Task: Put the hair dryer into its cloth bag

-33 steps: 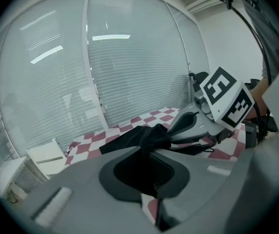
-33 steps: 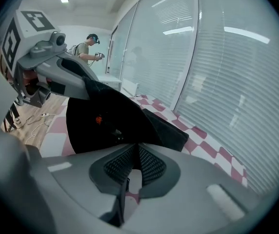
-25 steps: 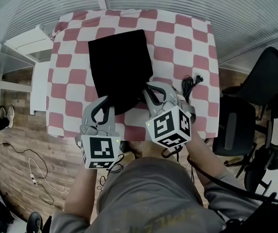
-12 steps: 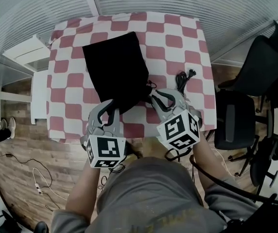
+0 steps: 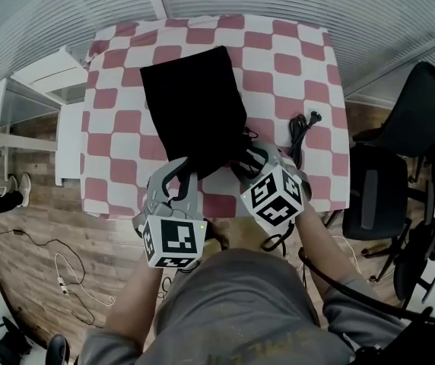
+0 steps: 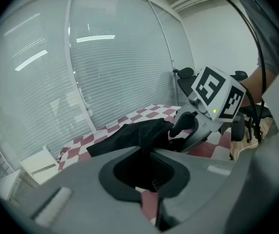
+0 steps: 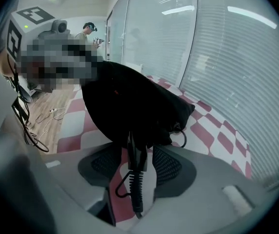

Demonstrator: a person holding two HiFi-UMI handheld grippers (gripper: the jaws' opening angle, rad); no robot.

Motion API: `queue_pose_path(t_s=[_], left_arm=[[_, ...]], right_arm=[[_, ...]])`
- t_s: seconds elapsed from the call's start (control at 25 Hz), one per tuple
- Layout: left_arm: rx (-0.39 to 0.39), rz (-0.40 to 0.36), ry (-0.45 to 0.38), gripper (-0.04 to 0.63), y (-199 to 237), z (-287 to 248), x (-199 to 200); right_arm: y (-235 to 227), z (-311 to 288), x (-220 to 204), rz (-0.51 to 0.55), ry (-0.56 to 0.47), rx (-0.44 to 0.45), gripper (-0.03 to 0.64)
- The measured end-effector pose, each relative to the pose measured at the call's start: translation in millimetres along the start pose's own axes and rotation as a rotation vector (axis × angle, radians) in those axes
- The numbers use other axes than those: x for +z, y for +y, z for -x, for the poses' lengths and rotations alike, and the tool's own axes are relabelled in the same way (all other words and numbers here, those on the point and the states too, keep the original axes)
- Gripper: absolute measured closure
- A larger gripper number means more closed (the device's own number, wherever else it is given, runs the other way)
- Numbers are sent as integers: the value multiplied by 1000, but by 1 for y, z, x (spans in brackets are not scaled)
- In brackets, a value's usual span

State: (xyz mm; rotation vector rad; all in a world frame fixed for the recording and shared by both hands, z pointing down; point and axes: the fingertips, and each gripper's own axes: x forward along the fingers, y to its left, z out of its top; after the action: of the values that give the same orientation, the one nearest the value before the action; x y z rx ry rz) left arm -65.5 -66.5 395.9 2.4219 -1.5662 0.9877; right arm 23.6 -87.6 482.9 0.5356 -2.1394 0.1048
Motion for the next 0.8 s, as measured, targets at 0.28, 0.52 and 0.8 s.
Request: queue_pose_path(t_s=[0.28, 0.52, 0.8], left_arm=[[-28, 3, 2, 587, -5, 0, -2], [-16, 1, 33, 587, -1, 0, -13], [-29, -27, 54, 587, -6, 5, -18]], right_arm=[[1, -19, 4, -10, -1, -11, 423], [-3, -7, 19, -49, -76, -3, 431], [-5, 5, 34, -153, -151, 20, 431]])
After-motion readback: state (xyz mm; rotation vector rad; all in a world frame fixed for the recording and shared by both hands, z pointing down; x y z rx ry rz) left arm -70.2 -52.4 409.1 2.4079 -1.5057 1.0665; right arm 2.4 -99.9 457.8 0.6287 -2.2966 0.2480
